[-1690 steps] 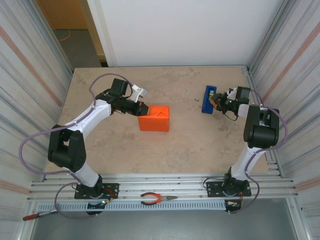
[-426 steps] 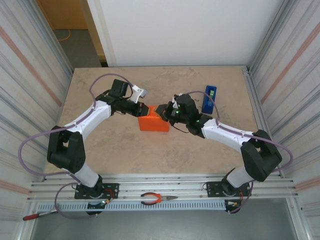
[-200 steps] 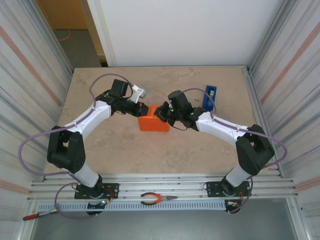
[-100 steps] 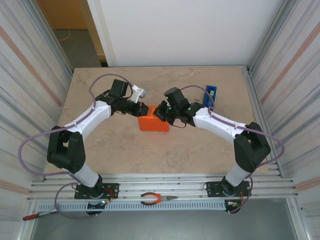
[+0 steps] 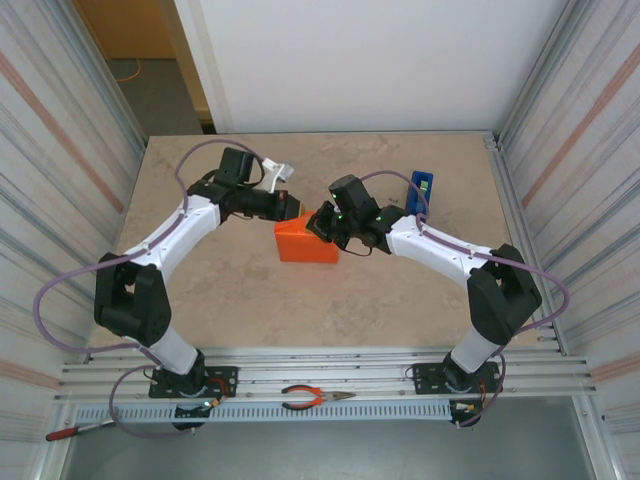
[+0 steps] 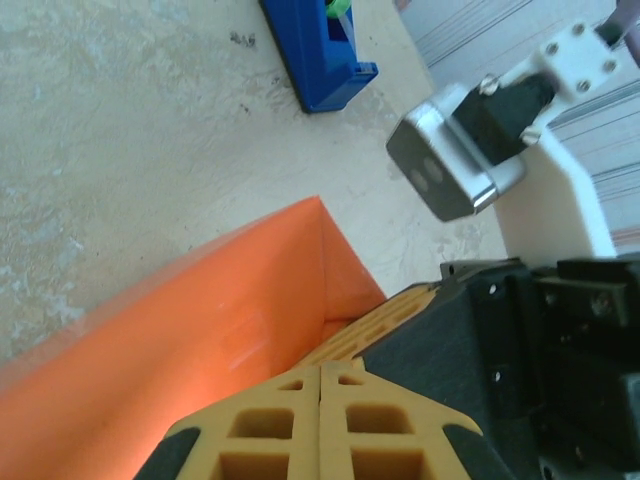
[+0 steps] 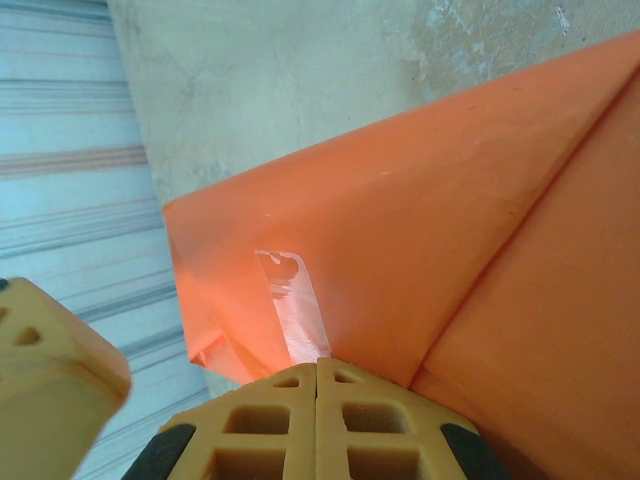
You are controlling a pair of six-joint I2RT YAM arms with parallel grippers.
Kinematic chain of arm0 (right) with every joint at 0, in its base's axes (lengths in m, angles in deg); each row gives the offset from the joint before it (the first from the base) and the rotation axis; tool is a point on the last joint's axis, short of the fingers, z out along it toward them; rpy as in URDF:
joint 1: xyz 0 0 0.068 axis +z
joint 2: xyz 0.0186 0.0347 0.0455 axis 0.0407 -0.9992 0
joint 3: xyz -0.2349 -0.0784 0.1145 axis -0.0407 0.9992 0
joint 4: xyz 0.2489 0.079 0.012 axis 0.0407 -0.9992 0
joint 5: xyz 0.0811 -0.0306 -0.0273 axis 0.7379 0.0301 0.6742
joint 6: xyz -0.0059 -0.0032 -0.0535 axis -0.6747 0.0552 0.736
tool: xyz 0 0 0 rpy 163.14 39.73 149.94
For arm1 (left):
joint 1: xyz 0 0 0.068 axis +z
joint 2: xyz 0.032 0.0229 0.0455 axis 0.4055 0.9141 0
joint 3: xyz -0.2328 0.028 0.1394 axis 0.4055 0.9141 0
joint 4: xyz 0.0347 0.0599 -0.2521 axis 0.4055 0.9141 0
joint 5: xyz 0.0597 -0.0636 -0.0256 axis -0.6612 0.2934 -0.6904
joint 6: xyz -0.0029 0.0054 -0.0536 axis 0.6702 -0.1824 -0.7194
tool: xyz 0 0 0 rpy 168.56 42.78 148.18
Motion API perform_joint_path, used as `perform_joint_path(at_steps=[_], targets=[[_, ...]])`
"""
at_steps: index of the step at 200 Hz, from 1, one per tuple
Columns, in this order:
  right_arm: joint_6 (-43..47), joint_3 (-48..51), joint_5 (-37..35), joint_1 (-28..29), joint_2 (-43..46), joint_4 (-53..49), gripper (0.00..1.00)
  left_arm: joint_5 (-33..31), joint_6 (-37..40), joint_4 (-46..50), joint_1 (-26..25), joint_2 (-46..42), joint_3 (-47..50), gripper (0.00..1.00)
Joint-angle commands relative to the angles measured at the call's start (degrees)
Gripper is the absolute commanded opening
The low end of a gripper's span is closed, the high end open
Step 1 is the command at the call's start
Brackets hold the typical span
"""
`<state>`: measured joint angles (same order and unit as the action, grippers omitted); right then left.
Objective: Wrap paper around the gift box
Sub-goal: Stick the wrapping paper to the gift box.
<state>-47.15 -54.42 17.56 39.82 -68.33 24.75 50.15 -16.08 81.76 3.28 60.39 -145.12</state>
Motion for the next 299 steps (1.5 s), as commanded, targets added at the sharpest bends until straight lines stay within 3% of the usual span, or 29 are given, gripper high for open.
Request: perform_joint_path(at_steps=[1, 145, 233, 299], targets=[[-1.2, 3.4, -1.8, 1.1, -2.9, -6.9, 0.0, 1.8, -1.6, -1.4, -0.4, 2.1, -2.0, 0.0], [-1.8, 4.1, -2.1, 1.4, -2.6, -6.7, 0.0, -3.5, -3.3, -3.4, -2.4, 4.9, 4.0, 0.0], [-2.1, 4.7, -2.3, 1.4, -2.4, -6.3, 0.0, -1.8, -3.1, -1.2, -2.7, 7.5, -5.5, 0.0], [-2.5, 5.7, -2.4, 1.6, -2.1, -5.3, 0.0, -3.4, -3.9, -3.6, -3.8, 8.8, -1.2, 0.0]])
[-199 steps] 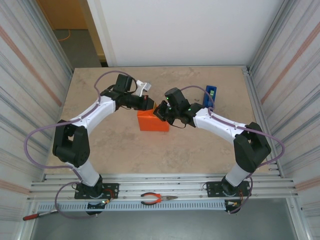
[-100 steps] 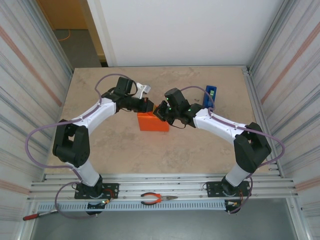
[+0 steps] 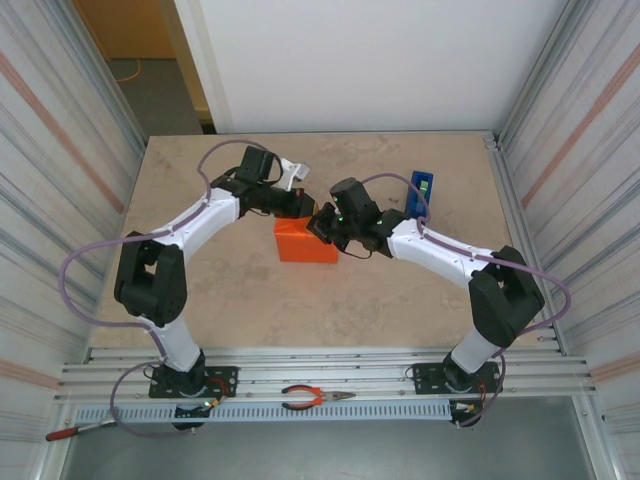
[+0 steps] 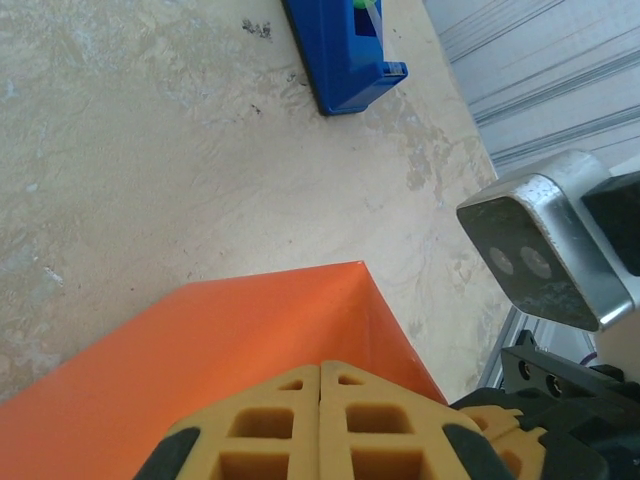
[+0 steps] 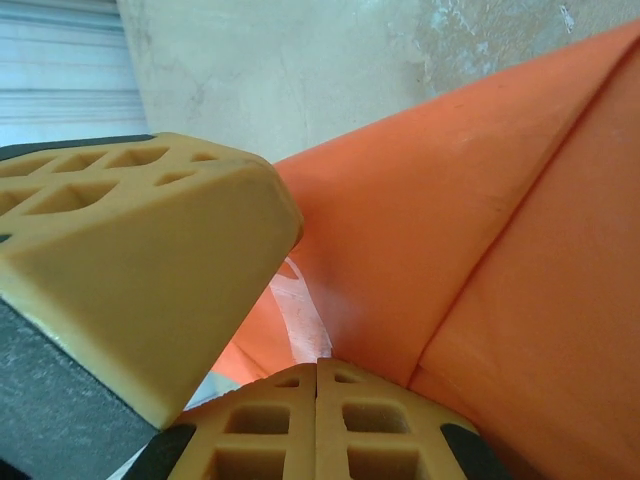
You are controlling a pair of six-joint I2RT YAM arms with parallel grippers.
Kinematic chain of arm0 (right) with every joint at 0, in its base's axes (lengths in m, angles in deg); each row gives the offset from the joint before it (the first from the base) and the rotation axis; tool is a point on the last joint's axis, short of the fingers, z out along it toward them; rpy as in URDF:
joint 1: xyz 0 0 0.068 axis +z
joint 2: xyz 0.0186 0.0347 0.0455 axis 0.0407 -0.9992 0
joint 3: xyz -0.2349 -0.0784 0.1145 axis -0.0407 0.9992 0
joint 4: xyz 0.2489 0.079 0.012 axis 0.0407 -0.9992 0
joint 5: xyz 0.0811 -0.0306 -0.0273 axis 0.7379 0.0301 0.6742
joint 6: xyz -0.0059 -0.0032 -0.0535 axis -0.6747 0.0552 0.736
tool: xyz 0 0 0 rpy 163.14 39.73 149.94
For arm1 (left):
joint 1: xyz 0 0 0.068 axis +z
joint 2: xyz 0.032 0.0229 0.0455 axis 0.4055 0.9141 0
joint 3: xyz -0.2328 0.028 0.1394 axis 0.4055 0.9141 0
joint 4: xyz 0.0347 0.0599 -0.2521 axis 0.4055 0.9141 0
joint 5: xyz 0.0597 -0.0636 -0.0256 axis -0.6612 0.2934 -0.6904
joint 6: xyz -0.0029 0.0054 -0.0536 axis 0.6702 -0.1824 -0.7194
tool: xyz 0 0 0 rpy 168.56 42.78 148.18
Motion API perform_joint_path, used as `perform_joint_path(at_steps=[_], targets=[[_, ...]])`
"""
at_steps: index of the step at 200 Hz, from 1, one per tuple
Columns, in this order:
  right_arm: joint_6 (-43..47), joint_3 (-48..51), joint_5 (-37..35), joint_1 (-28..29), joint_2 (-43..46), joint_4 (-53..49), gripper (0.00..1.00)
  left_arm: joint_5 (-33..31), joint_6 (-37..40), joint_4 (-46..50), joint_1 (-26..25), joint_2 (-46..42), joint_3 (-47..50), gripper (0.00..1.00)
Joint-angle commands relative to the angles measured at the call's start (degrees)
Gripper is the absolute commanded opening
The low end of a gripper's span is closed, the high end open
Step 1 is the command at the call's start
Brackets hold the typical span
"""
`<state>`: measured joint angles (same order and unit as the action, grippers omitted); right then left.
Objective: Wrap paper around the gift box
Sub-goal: Stick the wrapping paper to the gift box.
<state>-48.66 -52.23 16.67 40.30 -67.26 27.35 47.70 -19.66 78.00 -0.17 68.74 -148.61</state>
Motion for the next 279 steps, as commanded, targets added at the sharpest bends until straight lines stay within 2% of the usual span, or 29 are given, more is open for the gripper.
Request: perform_joint_path(at_steps=[1, 45, 92, 147, 279], targets=[[-1.0, 3.5, -1.6, 1.1, -3.1, -8.0, 0.0, -1.0, -0.3, 0.1, -0.3, 0.5, 2.3, 0.0], [-1.0, 3.8, -1.8, 1.1, -3.1, -7.6, 0.0, -1.1, 1.1, 2.3, 0.4, -0.4, -0.1, 0.0], [-0.6, 3.9, -1.6, 1.1, -3.1, -7.0, 0.0, 0.1, 1.5, 3.1, 2.7, -6.6, -0.7, 0.0], [-0.9, 4.5, -2.0, 1.1, -3.0, -6.6, 0.0, 0.9, 2.1, 3.0, 2.7, -11.8, 6.1, 0.0], [-1.1, 4.4, -2.0, 1.1, -3.2, -6.6, 0.0, -0.6, 3.3, 2.0, 1.4, -12.8, 13.2, 0.0]])
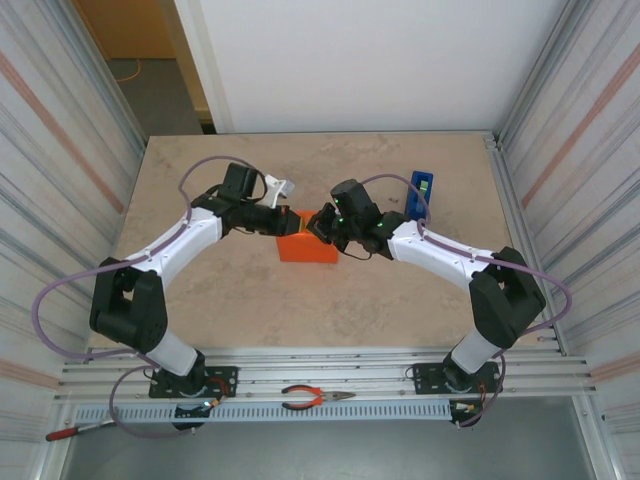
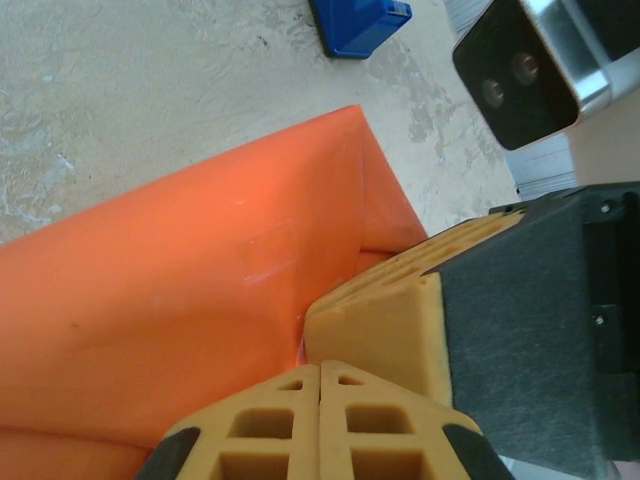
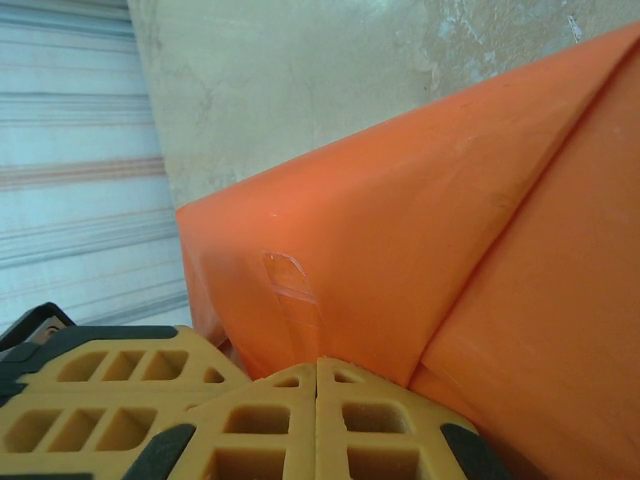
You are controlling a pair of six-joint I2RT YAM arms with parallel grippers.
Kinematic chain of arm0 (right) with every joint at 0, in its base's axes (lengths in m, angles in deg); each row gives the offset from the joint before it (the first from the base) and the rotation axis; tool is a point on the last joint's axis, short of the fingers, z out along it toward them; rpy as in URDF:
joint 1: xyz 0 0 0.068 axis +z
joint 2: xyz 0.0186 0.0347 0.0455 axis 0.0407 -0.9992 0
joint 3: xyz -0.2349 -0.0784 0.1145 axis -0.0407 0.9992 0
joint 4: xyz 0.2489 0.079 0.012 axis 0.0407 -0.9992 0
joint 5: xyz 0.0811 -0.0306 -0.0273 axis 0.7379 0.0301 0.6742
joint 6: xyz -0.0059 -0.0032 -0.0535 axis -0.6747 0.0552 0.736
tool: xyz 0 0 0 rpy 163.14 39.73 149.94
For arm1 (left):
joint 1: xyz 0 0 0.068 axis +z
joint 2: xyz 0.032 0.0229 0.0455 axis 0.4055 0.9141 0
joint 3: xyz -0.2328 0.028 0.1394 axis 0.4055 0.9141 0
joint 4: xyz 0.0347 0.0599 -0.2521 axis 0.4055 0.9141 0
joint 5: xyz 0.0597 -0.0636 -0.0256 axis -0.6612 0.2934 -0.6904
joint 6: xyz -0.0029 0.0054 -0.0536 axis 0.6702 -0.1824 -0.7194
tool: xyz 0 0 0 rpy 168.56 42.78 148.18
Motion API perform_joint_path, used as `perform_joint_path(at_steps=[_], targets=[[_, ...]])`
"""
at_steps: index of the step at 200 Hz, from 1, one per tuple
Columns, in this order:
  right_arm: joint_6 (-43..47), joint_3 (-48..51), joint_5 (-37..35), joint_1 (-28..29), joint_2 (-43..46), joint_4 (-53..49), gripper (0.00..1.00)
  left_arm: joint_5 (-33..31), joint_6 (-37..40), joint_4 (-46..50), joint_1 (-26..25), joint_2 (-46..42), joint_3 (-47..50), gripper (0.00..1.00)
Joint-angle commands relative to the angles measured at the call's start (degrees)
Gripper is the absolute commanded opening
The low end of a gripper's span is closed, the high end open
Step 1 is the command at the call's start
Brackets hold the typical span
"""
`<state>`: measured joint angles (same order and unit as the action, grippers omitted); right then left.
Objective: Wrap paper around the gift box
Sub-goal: Stick the wrapping paper to the gift box.
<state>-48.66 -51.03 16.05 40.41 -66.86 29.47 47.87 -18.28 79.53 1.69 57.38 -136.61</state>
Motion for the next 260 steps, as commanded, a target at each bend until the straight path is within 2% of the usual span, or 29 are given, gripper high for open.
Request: perform_joint_path(at_steps=[1, 113, 174, 260], targets=[[-1.1, 3.2, -1.4, 1.0, -3.6, -8.7, 0.0, -0.9, 2.0, 0.5, -0.4, -1.5, 1.2, 0.0], [4.3, 0.2, 0.2, 0.9, -3.5, -8.0, 0.0, -4.3, 3.6, 1.5, -0.5, -0.7, 2.8, 0.0], [7.0, -1.3, 1.8, 0.9, -3.0, -7.2, 0.1, -4.7, 3.4, 1.5, -0.5, -0.5, 3.1, 0.0], [8.7, -1.8, 2.7, 0.6, -1.6, -6.0, 0.16, -4.7, 3.4, 1.5, -0.5, -0.2, 3.4, 0.0]])
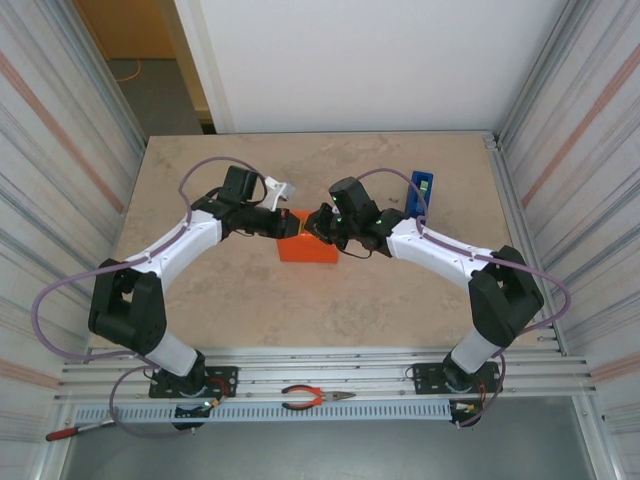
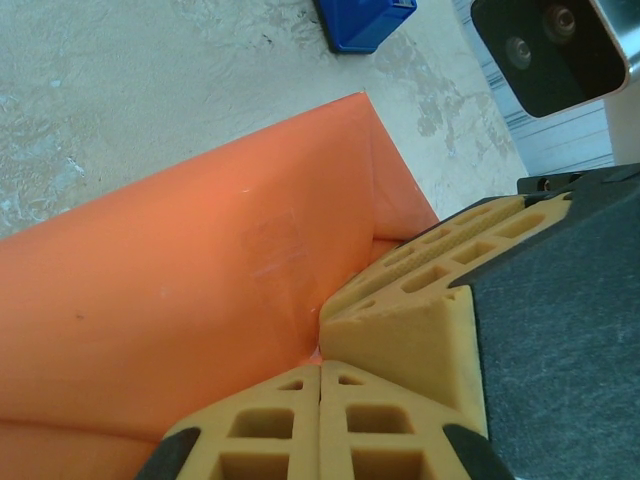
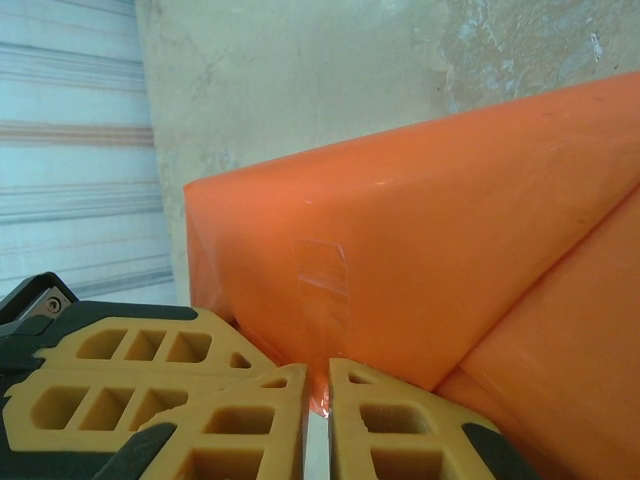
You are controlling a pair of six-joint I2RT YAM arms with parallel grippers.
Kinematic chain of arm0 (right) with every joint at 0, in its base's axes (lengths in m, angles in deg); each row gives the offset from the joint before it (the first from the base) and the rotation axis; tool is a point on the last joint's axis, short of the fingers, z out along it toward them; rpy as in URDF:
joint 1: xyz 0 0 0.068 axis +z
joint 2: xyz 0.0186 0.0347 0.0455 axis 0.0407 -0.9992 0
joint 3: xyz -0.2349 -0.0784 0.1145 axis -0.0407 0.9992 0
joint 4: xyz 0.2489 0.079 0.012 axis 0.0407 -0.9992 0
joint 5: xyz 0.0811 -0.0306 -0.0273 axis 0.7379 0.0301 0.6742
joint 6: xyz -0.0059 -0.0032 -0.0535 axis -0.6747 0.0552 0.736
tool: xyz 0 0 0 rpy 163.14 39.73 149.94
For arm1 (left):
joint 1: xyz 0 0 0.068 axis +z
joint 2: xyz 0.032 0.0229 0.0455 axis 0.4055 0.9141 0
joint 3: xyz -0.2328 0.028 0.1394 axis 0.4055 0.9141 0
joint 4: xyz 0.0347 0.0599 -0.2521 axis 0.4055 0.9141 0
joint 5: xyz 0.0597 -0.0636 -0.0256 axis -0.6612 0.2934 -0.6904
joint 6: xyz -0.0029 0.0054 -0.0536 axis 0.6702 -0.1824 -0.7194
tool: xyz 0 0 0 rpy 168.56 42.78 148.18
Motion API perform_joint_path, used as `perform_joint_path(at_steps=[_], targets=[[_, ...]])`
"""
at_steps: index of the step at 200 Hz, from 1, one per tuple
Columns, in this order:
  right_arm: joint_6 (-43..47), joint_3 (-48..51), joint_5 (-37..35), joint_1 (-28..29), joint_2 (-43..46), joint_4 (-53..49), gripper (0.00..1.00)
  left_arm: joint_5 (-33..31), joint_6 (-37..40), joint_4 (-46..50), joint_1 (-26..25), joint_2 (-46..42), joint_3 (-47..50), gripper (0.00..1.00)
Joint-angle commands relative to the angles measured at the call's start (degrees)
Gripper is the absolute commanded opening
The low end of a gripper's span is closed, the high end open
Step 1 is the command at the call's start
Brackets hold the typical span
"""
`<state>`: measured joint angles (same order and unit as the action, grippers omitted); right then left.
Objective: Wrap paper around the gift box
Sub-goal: Stick the wrapping paper to the gift box.
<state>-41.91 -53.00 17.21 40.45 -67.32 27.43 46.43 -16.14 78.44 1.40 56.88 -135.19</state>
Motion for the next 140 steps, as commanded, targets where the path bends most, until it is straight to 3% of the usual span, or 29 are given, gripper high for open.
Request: perform_joint_path(at_steps=[1, 140], targets=[[1.9, 0.2, 1.5, 0.5, -1.1, -4.0, 0.16, -3.3, 1.3, 2.5, -0.2, 0.3, 2.0, 0.0], [-2.2, 3.8, 4.4, -1.3, 1.5, 3.5, 0.23, -3.5, 1.4, 2.5, -0.2, 0.1, 2.3, 0.0]])
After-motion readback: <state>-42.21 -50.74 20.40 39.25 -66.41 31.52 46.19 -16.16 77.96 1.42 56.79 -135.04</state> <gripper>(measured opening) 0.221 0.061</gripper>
